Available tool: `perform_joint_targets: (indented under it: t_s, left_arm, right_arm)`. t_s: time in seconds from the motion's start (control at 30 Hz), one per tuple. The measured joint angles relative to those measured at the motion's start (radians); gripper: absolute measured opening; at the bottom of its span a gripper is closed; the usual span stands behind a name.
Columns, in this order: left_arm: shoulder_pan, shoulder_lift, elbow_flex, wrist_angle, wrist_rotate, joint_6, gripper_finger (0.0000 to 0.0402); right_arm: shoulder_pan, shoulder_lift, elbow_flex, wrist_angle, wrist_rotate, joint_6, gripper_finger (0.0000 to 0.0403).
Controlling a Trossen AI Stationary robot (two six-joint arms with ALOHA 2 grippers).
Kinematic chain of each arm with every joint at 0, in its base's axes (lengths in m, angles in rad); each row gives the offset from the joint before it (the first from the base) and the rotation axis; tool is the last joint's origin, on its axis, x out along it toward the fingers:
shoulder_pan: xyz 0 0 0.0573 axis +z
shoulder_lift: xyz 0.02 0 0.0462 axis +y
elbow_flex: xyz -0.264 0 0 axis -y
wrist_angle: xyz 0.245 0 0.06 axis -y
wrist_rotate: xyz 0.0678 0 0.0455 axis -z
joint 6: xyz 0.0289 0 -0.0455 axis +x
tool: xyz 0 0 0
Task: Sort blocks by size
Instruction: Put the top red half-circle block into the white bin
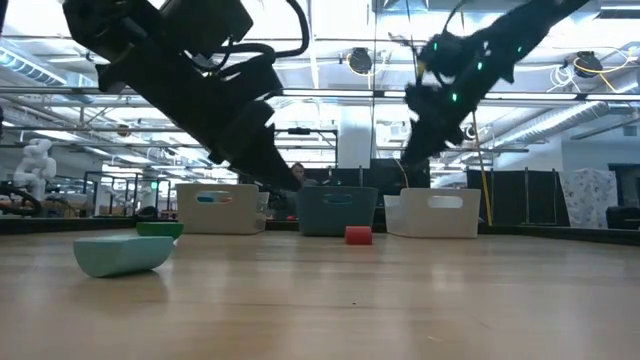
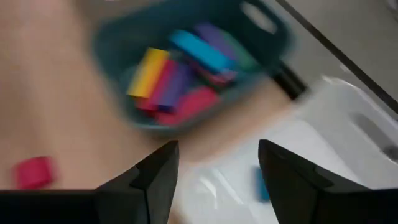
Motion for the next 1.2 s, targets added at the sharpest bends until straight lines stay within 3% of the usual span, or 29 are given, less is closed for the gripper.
perform_joint_targets:
  t_s: [0.3, 0.53, 0.73, 0.97, 1.2]
  left_arm:
    - [0.002, 0.005, 0.000, 0.009, 0.002, 0.007, 0.0171]
    - [0.058, 0.117, 0.031, 0.119, 0.019, 0.052, 0.0171]
    - [0.105, 0.261, 0.125, 0.139, 0.064, 0.052, 0.0171]
    - [0.122, 0.388, 0.237, 0.155, 0.150, 0.055, 0.0171]
    - [0.120, 0.463, 0.362, 0.177, 0.203, 0.118, 0.0171]
  right_arm:
    - [0.320, 0.017, 0.000, 0.018, 0.010, 0.040, 0.0203]
    - [0.487, 0.038, 0.000, -0.005, 0.240, 0.170, 0.0203]
    - [0.569, 0.038, 0.000, -0.076, 0.254, 0.266, 0.0203]
    - [0.630, 0.038, 0.000, -0.157, 0.414, 0.326, 0.0203]
    - [0.636, 0.038, 0.000, -0.166, 0.423, 0.346, 0.0203]
